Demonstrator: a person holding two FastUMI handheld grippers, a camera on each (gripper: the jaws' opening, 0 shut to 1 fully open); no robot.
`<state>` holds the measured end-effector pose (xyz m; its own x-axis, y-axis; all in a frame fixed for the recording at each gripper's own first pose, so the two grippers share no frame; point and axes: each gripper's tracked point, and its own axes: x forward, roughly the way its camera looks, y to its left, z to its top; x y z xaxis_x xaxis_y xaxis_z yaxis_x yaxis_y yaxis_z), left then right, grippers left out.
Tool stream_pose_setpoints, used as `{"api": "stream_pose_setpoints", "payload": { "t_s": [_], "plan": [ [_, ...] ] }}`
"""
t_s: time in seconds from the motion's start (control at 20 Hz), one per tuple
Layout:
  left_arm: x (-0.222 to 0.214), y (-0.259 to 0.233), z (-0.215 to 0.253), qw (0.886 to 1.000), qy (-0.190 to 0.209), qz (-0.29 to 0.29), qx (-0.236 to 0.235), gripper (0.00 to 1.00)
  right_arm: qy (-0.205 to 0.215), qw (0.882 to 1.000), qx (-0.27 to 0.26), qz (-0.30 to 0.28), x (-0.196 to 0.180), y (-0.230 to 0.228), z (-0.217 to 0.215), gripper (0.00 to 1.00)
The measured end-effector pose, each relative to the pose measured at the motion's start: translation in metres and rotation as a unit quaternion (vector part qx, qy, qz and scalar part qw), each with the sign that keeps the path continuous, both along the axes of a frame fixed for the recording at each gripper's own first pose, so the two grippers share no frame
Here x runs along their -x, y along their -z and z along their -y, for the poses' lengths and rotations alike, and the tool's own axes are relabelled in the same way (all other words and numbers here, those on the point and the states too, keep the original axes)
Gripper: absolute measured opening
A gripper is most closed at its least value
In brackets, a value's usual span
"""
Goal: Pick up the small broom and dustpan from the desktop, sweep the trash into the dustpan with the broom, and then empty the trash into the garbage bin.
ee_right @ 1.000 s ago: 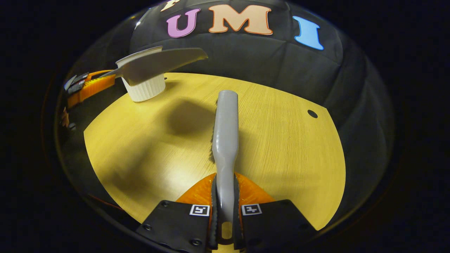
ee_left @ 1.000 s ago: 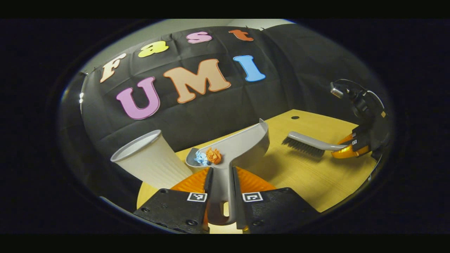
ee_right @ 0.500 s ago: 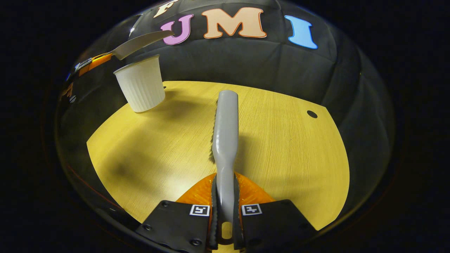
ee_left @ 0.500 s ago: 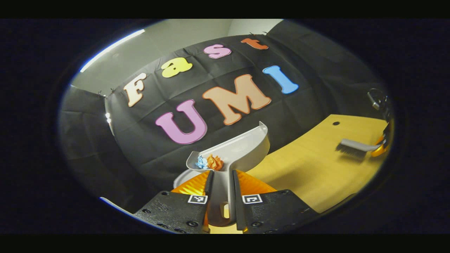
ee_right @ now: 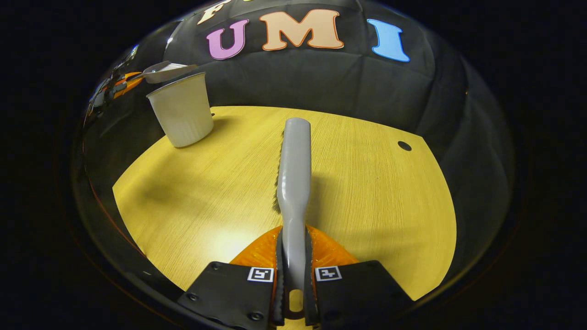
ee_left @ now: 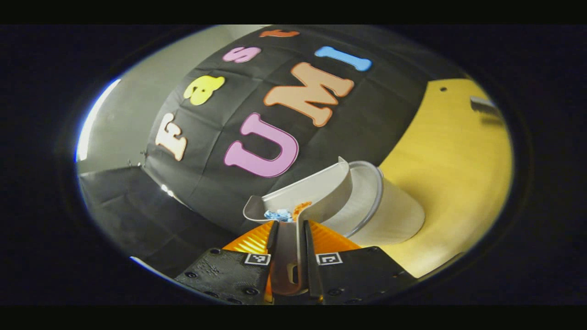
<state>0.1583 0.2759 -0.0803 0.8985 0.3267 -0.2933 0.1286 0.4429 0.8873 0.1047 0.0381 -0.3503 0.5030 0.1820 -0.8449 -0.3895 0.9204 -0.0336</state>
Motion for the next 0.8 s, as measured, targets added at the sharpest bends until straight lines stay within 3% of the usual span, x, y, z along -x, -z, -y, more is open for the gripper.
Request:
{"api": "stream_pose_setpoints", "payload": {
  "t_s": [0.15,0.3,0.5,0.65,0.7,0.8],
  "plan": [
    [0.001,0.004,-0.013,0.996,0.028,-0.042,-0.071,0.21,-0.006,1.0,-0.001,-0.006,0.004,0.01,-0.001,0.19],
    [-0.002,0.002,-0.024,0.983,0.05,-0.084,-0.156,0.21,-0.017,1.0,-0.004,-0.01,0.01,0.018,-0.006,0.19],
    [0.003,-0.004,-0.031,0.949,0.095,-0.133,-0.271,0.21,-0.017,1.0,-0.009,-0.016,0.02,0.026,-0.012,0.19],
    [0.006,-0.008,-0.035,0.913,0.126,-0.175,-0.345,0.21,-0.015,1.0,-0.011,-0.014,0.019,0.027,-0.011,0.19],
    [0.004,-0.01,-0.036,0.909,0.13,-0.176,-0.356,0.22,-0.014,1.0,-0.012,-0.012,0.019,0.029,-0.012,0.19],
    [0.006,-0.015,-0.038,0.913,0.124,-0.177,-0.345,0.22,-0.01,1.0,-0.019,-0.014,0.021,0.03,-0.013,0.19]
  ]
}}
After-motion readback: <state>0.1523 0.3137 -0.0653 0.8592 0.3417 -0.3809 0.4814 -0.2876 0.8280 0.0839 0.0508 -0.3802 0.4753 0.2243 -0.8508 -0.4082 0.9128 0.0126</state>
